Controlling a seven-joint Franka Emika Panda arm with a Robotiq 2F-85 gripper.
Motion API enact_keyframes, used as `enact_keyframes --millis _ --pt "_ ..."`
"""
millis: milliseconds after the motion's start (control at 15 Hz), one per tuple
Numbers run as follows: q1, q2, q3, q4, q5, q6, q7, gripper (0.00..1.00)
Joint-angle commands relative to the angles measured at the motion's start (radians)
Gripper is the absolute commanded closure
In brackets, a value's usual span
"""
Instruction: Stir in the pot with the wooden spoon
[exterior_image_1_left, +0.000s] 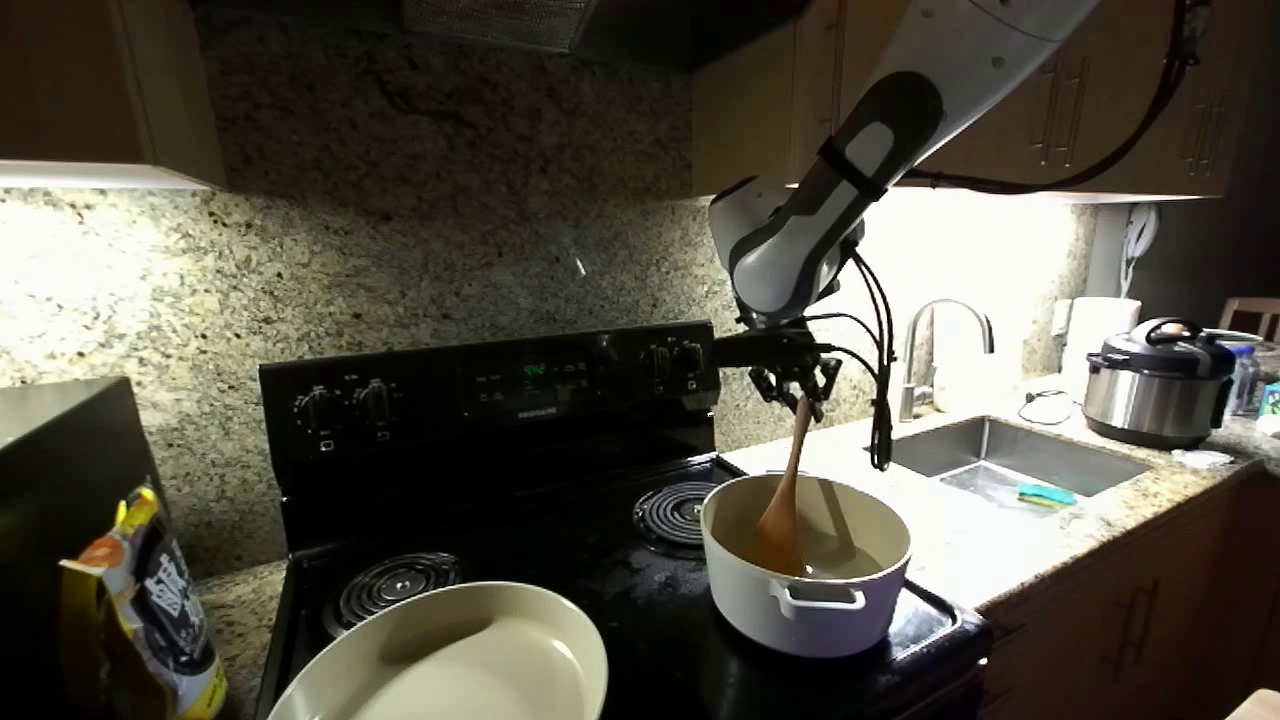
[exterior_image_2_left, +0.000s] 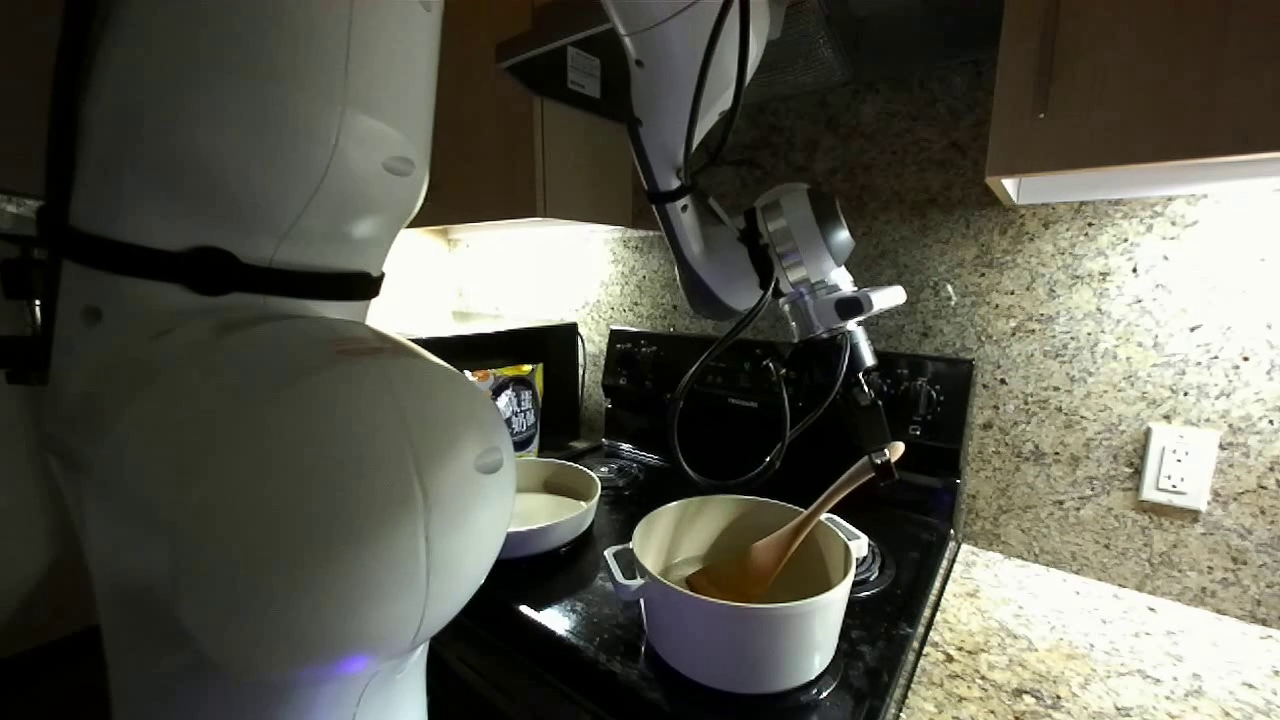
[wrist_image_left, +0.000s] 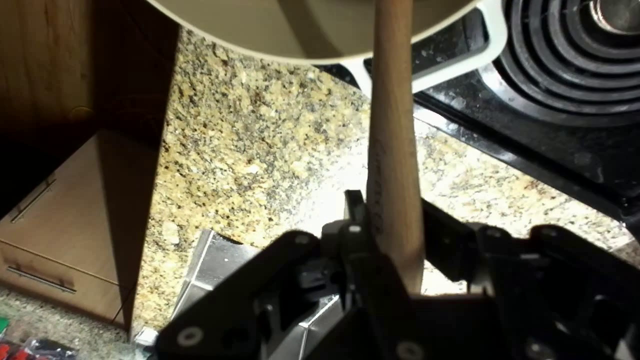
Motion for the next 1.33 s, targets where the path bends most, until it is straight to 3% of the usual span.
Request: enact_keyframes --millis 0,400,1267 --pt "-0.016 -0.013 -0.035 0.021 0.01 -0.015 -0.028 0.92" --pt "-0.017 -0.049 -0.067 -0.002 -0.013 -0.04 -0.006 0.92" --pt "0.058 -0.025 0.038 -0.009 0.015 -0.013 -0.084 0.92"
